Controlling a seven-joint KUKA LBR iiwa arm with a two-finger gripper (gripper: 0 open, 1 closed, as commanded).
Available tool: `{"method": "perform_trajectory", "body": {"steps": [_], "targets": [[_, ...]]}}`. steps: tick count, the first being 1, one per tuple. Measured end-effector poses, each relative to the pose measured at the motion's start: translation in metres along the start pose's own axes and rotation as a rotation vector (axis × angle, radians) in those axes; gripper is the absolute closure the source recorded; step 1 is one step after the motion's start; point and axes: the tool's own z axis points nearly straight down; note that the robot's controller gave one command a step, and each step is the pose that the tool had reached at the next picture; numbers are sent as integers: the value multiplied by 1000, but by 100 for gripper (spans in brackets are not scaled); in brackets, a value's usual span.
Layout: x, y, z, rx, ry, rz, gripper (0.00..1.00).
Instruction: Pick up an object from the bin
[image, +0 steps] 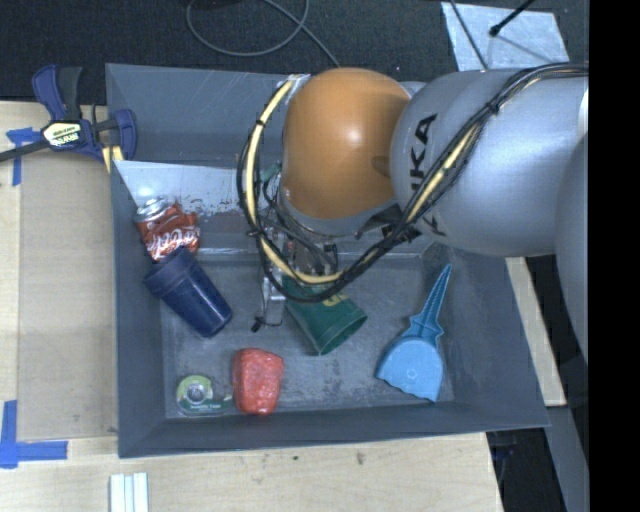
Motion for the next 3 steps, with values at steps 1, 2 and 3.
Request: {"method": "perform_trajectory", "body": {"steps": [1,2,3], "targets": [[-2,-1,-5,-2,-9,3,0],[-16,20,51,-3,-10,89,0],[-32,77,55,-2,-9,105,0]]}}
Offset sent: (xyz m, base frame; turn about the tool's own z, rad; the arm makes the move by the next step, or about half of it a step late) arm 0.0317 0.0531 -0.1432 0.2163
